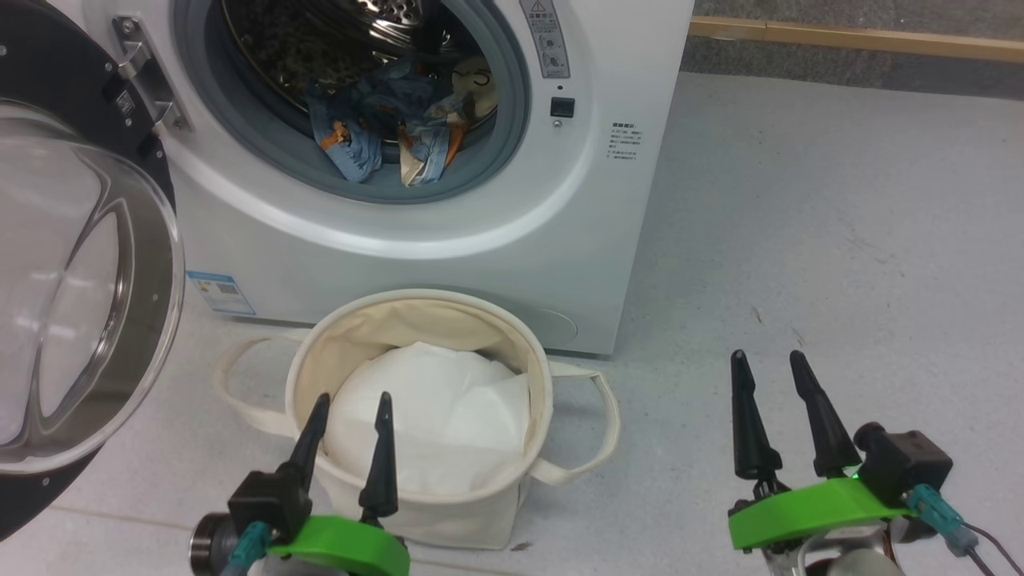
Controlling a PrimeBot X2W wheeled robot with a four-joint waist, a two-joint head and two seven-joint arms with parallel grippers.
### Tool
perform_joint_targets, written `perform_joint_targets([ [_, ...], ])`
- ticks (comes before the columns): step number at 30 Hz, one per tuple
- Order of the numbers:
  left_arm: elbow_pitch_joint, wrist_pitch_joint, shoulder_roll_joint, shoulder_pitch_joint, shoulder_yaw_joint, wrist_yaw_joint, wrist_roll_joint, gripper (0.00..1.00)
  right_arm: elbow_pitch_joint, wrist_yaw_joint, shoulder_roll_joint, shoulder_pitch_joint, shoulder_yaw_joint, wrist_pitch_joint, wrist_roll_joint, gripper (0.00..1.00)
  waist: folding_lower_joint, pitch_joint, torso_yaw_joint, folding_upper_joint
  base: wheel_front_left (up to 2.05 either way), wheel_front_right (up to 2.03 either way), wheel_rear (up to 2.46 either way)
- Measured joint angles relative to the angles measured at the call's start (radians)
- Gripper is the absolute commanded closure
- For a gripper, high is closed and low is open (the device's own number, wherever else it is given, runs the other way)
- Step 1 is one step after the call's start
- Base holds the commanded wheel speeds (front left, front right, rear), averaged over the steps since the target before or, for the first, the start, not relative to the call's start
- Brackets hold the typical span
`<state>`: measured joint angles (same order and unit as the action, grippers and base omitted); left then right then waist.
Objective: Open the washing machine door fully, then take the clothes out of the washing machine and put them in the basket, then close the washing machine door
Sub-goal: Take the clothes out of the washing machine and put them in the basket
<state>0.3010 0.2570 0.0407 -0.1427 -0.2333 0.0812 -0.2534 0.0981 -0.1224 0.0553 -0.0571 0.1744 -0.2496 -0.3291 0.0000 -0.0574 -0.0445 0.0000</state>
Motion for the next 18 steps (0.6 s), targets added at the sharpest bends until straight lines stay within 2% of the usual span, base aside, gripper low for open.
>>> perform_joint_targets([
  [6, 0.027, 0.0, 0.0, 0.001, -0.006, 0.001, -0.013, 0.0, 0.018, 0.0, 0.0, 0.001, 0.012, 0.0, -0.006, 0.0, 0.0, 0.018, -0.002, 0.0, 0.92, -0.93, 0.0],
  [13, 0.028, 0.0, 0.002, 0.015, -0.001, 0.014, -0.012, 0.0, 0.025, 0.0, -0.002, 0.002, 0.03, 0.0, -0.004, 0.0, 0.0, 0.033, -0.003, 0.0, 1.78, -1.82, 0.04],
  [16, 0.028, 0.0, 0.002, 0.015, 0.01, 0.036, -0.001, 0.0, 0.026, 0.0, -0.002, 0.002, 0.03, 0.0, -0.004, 0.0, 0.0, 0.031, -0.005, 0.0, 2.08, -2.15, 0.07],
  [18, 0.019, 0.0, 0.001, 0.014, 0.025, 0.065, 0.017, 0.0, 0.026, 0.0, -0.002, 0.002, 0.034, 0.0, -0.004, 0.0, 0.0, 0.028, -0.006, 0.0, 1.87, -1.89, 0.01],
])
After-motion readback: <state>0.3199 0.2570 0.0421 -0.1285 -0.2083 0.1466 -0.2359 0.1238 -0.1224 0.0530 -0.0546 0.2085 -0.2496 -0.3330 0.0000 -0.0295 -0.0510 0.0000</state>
